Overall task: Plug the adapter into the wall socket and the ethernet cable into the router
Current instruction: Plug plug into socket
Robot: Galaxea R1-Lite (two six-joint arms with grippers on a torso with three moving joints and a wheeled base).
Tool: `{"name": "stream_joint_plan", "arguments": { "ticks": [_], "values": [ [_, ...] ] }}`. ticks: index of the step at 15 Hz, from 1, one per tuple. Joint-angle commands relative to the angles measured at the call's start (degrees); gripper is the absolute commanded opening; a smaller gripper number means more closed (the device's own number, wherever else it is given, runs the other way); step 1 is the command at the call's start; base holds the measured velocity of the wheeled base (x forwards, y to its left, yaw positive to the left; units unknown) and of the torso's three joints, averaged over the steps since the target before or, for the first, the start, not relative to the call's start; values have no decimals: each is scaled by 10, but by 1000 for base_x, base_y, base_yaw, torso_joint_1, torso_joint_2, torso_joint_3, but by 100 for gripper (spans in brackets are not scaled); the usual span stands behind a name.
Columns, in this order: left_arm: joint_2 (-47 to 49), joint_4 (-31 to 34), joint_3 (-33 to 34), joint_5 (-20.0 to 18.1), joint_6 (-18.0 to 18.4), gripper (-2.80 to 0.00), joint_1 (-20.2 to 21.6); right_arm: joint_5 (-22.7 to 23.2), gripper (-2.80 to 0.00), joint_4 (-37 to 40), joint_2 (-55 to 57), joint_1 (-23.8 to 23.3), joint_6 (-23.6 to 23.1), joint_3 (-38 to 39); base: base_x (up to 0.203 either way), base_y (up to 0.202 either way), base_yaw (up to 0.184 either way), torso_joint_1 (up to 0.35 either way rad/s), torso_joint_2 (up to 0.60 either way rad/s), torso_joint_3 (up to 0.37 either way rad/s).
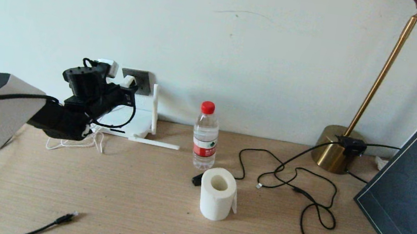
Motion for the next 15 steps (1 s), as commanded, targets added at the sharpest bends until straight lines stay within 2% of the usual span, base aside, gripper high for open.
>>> {"name": "stream_joint_plan", "arguments": {
  "ticks": [1, 15],
  "values": [
    [1, -1, -5, -1, 0, -280, 0, 1, -280, 1, 0, 0, 0, 0, 0, 0, 0, 0, 0, 0],
    [-7, 55, -19, -1, 0, -280, 0, 0, -280, 1, 0, 0, 0, 0, 0, 0, 0, 0, 0, 0]
  ]
}}
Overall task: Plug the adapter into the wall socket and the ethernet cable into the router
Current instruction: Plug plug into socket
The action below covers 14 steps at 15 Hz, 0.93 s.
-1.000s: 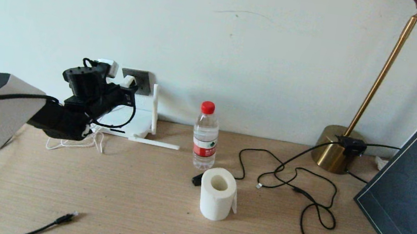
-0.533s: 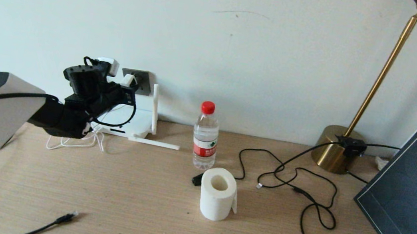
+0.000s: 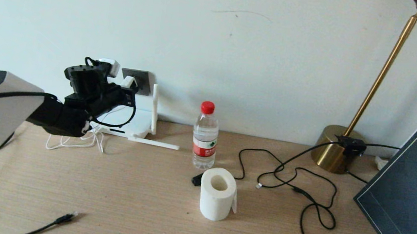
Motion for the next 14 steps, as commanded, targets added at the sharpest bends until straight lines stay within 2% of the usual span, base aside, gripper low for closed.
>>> {"name": "stream_joint_plan", "arguments": {
  "ticks": [1, 6, 14],
  "values": [
    [-2, 4, -8, -1, 0, -280, 0, 1, -280, 1, 0, 0, 0, 0, 0, 0, 0, 0, 0, 0],
    [1, 34, -45, -1, 0, -280, 0, 1, -280, 1, 0, 0, 0, 0, 0, 0, 0, 0, 0, 0],
    [0, 41, -38, -1, -1, -280, 0, 0, -280, 1, 0, 0, 0, 0, 0, 0, 0, 0, 0, 0]
  ]
}}
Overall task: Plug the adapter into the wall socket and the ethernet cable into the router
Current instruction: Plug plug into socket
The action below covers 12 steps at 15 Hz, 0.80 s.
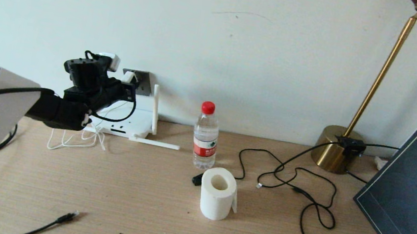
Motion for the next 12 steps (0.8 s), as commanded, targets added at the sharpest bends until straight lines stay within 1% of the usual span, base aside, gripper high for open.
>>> {"name": "stream_joint_plan", "arguments": {
  "ticks": [1, 5, 12],
  "values": [
    [1, 2, 2, -1, 0, -280, 0, 0, -280, 1, 0, 0, 0, 0, 0, 0, 0, 0, 0, 0],
    [3, 14, 1, -1, -7, -280, 0, 0, -280, 1, 0, 0, 0, 0, 0, 0, 0, 0, 0, 0],
    [11, 30, -7, -1, -8, -280, 0, 0, -280, 1, 0, 0, 0, 0, 0, 0, 0, 0, 0, 0]
  ]
}}
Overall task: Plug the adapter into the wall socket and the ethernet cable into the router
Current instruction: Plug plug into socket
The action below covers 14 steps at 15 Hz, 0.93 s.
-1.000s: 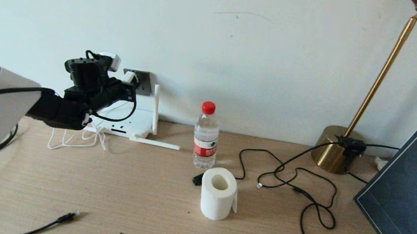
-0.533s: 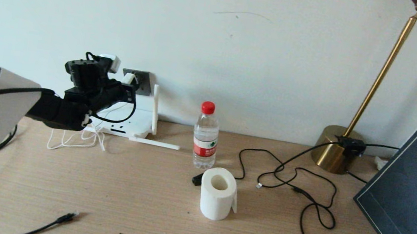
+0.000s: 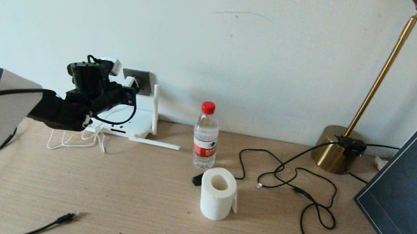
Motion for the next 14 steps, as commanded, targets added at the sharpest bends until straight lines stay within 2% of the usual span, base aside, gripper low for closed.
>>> {"name": "stream_joint_plan", "arguments": {
  "ticks": [1, 14],
  "values": [
    [6, -2, -3, -1, 0, -280, 0, 0, -280, 1, 0, 0, 0, 0, 0, 0, 0, 0, 0, 0],
    [-2, 58, -28, -7, -1, -280, 0, 0, -280, 1, 0, 0, 0, 0, 0, 0, 0, 0, 0, 0]
  ]
}}
